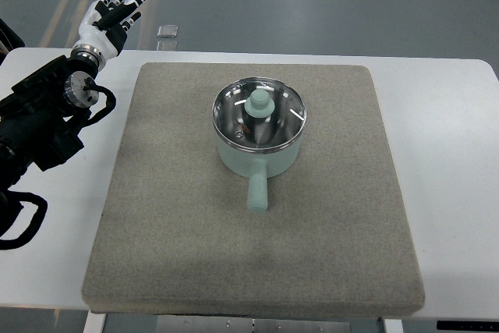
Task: Place lid left of pot with left hand
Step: 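Raise the left hand and swing it over toward the pot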
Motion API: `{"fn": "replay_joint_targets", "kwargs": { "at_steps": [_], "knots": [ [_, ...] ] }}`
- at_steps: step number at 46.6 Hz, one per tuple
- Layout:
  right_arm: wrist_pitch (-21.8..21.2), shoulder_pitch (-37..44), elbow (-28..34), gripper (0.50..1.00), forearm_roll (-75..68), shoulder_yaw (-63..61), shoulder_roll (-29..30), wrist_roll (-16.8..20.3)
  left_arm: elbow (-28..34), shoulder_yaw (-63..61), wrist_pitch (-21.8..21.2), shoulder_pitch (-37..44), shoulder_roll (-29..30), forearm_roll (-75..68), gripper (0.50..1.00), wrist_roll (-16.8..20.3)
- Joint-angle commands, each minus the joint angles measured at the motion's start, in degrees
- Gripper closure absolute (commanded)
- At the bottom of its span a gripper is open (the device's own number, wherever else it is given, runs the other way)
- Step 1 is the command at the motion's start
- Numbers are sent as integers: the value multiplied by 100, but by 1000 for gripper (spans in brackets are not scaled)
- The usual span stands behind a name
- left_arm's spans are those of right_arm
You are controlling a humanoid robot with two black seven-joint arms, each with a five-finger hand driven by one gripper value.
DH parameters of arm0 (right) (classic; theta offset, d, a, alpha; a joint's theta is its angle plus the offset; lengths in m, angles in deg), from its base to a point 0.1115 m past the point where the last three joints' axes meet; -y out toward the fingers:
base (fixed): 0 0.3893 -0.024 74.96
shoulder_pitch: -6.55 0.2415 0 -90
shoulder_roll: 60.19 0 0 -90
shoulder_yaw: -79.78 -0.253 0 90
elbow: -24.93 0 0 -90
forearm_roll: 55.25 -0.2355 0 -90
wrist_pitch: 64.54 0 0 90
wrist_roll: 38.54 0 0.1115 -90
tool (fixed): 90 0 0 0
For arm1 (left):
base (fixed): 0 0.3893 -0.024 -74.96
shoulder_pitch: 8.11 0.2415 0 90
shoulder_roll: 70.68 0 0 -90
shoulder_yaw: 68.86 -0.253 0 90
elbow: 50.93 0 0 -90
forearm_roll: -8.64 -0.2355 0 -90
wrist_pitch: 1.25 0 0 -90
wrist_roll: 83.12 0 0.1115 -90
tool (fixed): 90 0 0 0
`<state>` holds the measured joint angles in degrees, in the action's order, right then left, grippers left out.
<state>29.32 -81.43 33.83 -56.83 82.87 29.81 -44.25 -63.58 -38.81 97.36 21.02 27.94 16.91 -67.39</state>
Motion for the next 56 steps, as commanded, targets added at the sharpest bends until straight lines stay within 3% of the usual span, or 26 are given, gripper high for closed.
{"fn": "replay_joint_targets", "kwargs": {
  "at_steps": [1,34,56],
  "knots": [
    [0,0,-2,579,0,-1,0,0,0,1,0,-4,0,0,501,0],
    [0,0,-2,579,0,-1,0,9,-18,-473,97,-162,131,-430,501,-44],
    [0,0,-2,579,0,8,0,0,-914,-1150,387,-733,764,-2118,501,-44]
  ]
}}
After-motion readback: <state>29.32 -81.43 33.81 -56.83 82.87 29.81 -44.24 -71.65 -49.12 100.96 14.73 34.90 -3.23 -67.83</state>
